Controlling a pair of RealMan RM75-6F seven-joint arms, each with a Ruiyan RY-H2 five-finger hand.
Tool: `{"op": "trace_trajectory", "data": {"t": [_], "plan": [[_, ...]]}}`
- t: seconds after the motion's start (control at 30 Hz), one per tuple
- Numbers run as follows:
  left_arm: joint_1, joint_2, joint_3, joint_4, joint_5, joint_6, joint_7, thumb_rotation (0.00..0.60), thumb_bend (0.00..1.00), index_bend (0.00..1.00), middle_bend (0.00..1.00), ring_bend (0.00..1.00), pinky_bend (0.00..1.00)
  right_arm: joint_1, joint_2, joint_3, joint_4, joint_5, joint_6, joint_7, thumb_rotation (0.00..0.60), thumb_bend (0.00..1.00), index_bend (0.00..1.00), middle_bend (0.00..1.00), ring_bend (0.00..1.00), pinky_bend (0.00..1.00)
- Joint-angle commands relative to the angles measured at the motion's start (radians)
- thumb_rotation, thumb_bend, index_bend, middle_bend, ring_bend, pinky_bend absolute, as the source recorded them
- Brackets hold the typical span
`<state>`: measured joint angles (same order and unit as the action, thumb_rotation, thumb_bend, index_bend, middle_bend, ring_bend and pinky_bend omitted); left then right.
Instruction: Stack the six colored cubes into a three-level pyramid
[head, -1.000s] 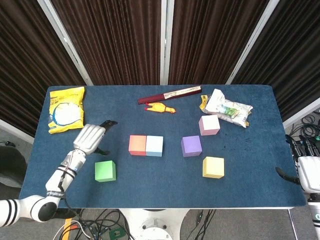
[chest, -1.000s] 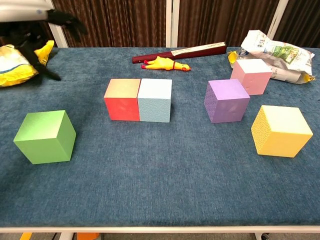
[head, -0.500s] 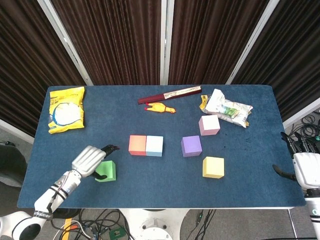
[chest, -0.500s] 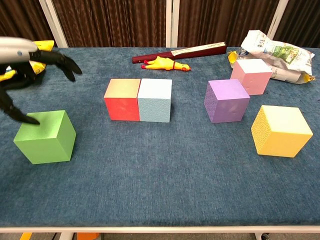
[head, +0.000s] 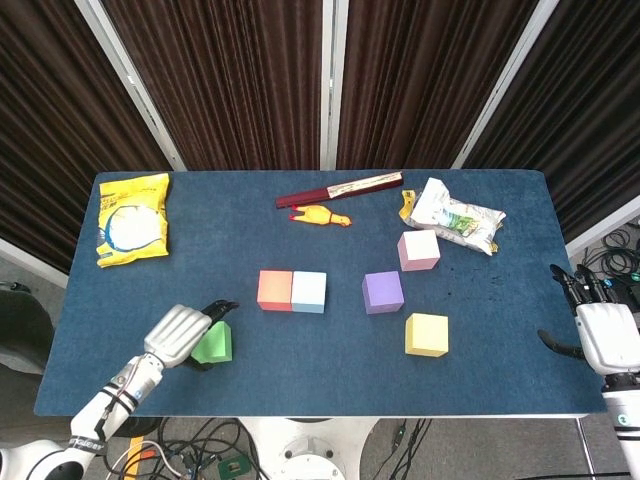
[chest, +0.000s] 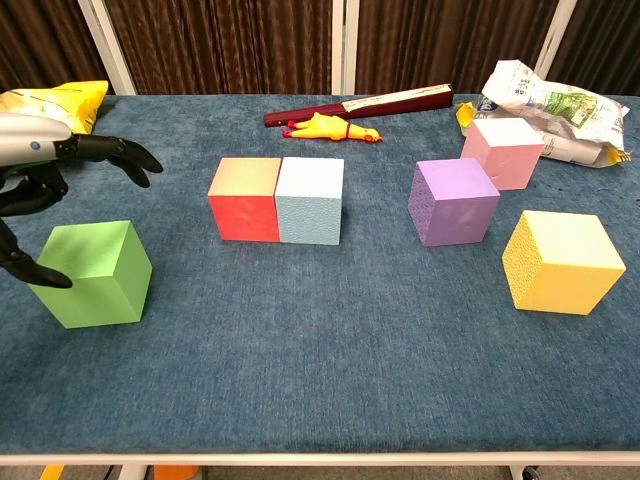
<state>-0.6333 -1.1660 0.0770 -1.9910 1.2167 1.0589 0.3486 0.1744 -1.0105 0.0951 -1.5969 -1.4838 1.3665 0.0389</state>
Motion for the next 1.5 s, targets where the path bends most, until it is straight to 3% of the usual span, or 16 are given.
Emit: {"op": "trace_trajectory", "data": {"t": [0.03,0.53,0.73,0.87,0.97,1.27,1.5], "plan": [[0.015,-0.024,-0.002,-0.013,-0.019,0.005,0.016,0.6,0.0,0.1,0.14,0.79,0.79,0.004,0.0,0.0,-0.002,-0.002,-0.004,-0.001,0.6,0.11,0.0,0.2,0.05,0.17],[0.026,-0.124,-0.034,0.064,-0.111,0.001,0.091,0.6,0.0,0.12,0.17,0.8,0.79,0.023,-0.004,-0.002,-0.005,-0.001,-0.024,0.001,0.6,0.11,0.0,0.2,0.05,0.17],[0.037,-0.162,-0.057,0.108,-0.13,0.03,0.105,0.6,0.0,0.28,0.3,0.83,0.8,0.042,-0.007,0.0,-0.016,-0.01,-0.042,-0.001,0.6,0.11,0.0,0.21,0.06,0.19],[0.049,-0.176,-0.074,0.132,-0.122,0.054,0.087,0.6,0.0,0.39,0.45,0.85,0.81,0.059,-0.003,0.0,-0.026,-0.018,-0.061,0.015,0.6,0.11,0.0,0.22,0.07,0.2],[0.055,-0.17,-0.084,0.142,-0.112,0.06,0.071,0.6,0.0,0.43,0.48,0.86,0.81,0.076,-0.004,0.004,-0.031,-0.018,-0.081,0.027,0.6,0.11,0.0,0.22,0.07,0.21],[0.046,-0.117,-0.143,0.189,-0.098,0.051,0.006,0.6,0.0,0.43,0.48,0.86,0.81,0.204,-0.016,0.015,-0.057,-0.053,-0.242,0.096,0.6,0.11,0.0,0.23,0.08,0.23],[0.025,-0.097,-0.17,0.224,-0.099,0.003,-0.035,0.6,0.0,0.43,0.48,0.86,0.81,0.357,-0.081,0.063,-0.04,-0.009,-0.421,0.096,0.6,0.12,0.0,0.23,0.09,0.25]]}}
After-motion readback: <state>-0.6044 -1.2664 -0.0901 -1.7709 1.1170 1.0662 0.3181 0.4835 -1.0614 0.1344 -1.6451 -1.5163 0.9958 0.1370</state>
